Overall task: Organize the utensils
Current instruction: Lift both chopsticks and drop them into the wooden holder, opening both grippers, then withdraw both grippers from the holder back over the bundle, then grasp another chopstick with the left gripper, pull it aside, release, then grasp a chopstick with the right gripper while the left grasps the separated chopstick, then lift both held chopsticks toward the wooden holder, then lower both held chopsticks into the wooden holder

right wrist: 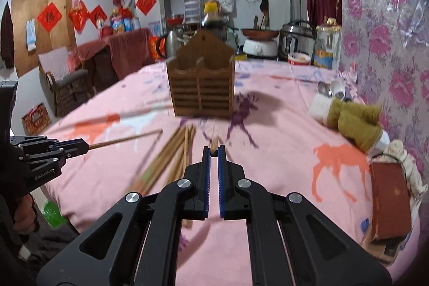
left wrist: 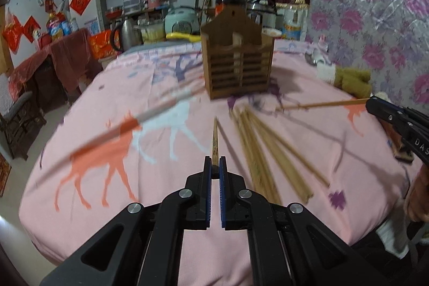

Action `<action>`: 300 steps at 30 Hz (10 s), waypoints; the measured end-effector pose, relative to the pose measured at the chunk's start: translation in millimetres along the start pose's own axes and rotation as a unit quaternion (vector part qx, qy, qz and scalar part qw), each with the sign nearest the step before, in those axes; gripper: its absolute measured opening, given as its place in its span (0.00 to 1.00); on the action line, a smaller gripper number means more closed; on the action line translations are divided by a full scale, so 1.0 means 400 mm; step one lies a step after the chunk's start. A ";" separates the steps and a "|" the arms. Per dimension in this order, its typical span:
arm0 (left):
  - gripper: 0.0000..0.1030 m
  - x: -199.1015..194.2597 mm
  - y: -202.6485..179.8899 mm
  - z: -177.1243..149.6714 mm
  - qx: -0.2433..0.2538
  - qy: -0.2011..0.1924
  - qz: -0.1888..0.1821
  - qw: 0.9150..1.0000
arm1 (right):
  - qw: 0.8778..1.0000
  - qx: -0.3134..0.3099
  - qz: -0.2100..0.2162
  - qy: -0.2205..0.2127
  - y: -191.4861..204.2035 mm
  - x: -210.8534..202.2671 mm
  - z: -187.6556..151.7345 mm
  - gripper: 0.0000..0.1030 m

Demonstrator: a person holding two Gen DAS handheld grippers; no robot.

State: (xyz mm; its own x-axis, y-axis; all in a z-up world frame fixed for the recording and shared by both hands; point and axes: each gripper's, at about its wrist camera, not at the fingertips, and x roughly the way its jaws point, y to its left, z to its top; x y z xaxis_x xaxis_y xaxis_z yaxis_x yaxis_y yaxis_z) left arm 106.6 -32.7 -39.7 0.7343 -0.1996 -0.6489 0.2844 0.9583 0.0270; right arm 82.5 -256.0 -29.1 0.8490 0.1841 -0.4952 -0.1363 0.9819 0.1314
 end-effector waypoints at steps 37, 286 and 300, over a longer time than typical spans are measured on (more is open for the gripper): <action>0.06 -0.020 0.027 0.641 0.005 -0.128 -0.042 0.991 | 0.992 -0.002 -0.001 -0.128 0.027 0.114 0.532 0.06; 0.05 -0.018 -0.026 0.279 -0.008 -0.065 -0.066 0.996 | 0.983 0.006 0.051 0.178 -0.022 0.035 -0.253 0.23; 0.05 -0.031 -0.026 0.309 0.003 -0.076 -0.056 0.996 | 0.999 0.004 0.009 0.049 -0.042 -0.054 -0.083 0.06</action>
State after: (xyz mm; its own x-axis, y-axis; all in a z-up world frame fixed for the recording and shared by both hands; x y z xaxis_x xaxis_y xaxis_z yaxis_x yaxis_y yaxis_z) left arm 170.7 -65.6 62.3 0.7822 -0.3337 -0.5262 0.3731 0.9272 -0.0335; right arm 49.6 -274.9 -49.1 0.7919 0.2048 -0.5753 -0.1458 0.9782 0.1476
